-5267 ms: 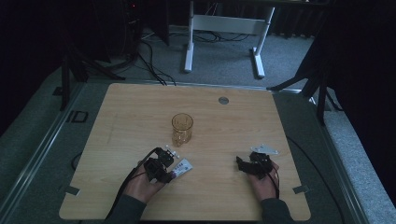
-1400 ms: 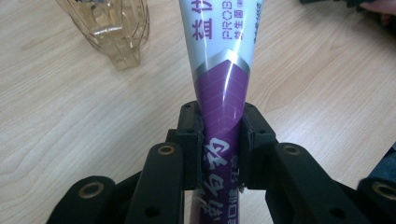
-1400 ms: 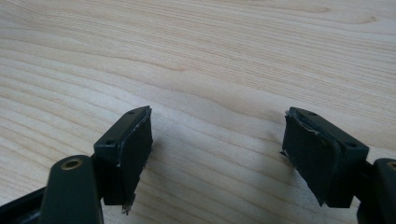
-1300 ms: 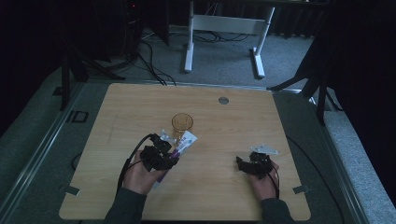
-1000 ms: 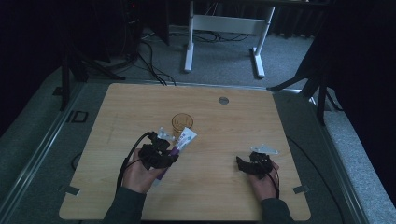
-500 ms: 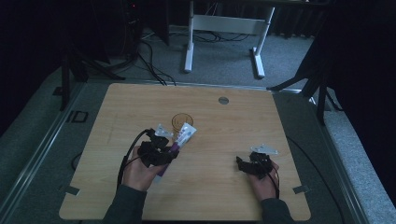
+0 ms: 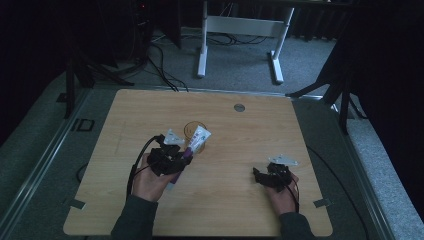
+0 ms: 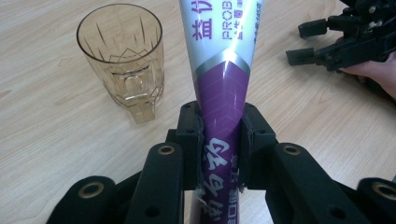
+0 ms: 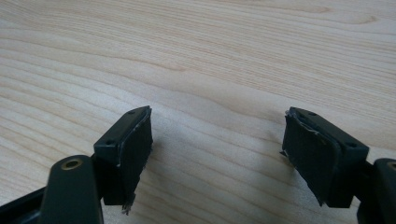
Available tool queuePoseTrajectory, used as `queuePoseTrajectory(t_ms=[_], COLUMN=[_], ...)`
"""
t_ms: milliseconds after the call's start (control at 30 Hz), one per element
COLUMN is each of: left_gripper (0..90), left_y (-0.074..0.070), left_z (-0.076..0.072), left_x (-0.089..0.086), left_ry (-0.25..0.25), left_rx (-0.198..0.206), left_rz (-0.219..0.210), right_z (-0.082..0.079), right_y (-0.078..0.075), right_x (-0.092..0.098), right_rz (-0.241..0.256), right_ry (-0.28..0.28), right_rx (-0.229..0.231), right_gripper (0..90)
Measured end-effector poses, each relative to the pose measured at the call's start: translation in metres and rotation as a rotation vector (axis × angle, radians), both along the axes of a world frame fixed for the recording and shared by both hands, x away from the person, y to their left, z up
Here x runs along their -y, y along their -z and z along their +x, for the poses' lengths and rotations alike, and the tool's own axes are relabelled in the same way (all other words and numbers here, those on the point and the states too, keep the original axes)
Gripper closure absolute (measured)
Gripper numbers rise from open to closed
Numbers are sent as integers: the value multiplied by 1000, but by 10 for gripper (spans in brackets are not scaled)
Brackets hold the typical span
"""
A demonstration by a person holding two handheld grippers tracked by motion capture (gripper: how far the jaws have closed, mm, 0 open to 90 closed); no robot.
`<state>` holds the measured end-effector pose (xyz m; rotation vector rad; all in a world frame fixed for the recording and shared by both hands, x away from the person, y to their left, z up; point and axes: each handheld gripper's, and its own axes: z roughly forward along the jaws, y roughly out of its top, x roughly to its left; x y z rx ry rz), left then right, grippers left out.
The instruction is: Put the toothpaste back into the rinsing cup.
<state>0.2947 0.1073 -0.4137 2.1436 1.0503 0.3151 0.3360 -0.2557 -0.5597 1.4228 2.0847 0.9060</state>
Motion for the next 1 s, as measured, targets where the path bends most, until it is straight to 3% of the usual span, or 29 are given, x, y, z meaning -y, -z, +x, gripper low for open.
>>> queuePoseTrajectory(t_ms=[233, 1000], left_gripper=[735, 735], left_y=[-2, -9], left_z=[0, 3], left_x=[-3, -5], left_ry=[-3, -41], left_rx=[18, 82], left_rz=[-27, -55], right_z=[0, 0], right_y=[0, 0], right_x=[0, 0], right_rz=[-1, -1], right_ry=[0, -1], right_rx=[0, 1], right_gripper=[241, 242])
